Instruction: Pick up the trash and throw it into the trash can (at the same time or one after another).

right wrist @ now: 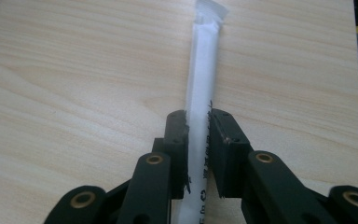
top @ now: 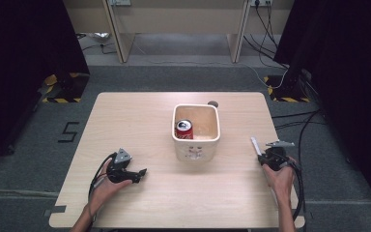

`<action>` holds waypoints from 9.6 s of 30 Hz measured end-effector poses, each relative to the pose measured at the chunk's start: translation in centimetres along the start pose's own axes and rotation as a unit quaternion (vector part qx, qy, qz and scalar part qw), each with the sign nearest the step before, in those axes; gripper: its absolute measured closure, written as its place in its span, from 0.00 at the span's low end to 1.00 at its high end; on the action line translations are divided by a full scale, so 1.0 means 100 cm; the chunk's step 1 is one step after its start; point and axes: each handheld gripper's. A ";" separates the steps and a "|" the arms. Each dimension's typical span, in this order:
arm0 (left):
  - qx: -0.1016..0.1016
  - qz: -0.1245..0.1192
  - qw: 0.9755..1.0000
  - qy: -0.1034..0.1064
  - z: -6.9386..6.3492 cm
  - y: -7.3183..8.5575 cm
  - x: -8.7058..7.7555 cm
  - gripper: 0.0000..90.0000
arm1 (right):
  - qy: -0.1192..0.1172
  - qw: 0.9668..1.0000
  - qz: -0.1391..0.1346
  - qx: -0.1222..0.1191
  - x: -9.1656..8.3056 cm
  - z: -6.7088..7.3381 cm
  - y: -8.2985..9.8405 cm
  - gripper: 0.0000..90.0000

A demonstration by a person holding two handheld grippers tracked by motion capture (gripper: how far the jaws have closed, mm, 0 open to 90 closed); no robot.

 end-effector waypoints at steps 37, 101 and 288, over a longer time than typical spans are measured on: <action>0.000 0.000 1.000 0.000 0.000 0.000 0.000 0.16 | -0.052 0.989 -0.131 -0.050 -0.082 0.029 -0.050 0.88; 0.001 0.000 1.000 0.000 0.000 0.000 0.000 0.16 | -0.207 0.956 -0.166 -0.124 -0.010 0.191 -0.249 0.88; 0.000 0.000 1.000 0.000 0.000 0.000 0.000 0.16 | -0.105 0.985 -0.097 -0.098 -0.034 0.087 -0.006 0.21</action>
Point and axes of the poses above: each handheld gripper's, and its own axes: x roughly forward along the jaws, y roughly out of its underside, z roughly to its left, and after that the axes turned 2 degrees about -y, right-handed
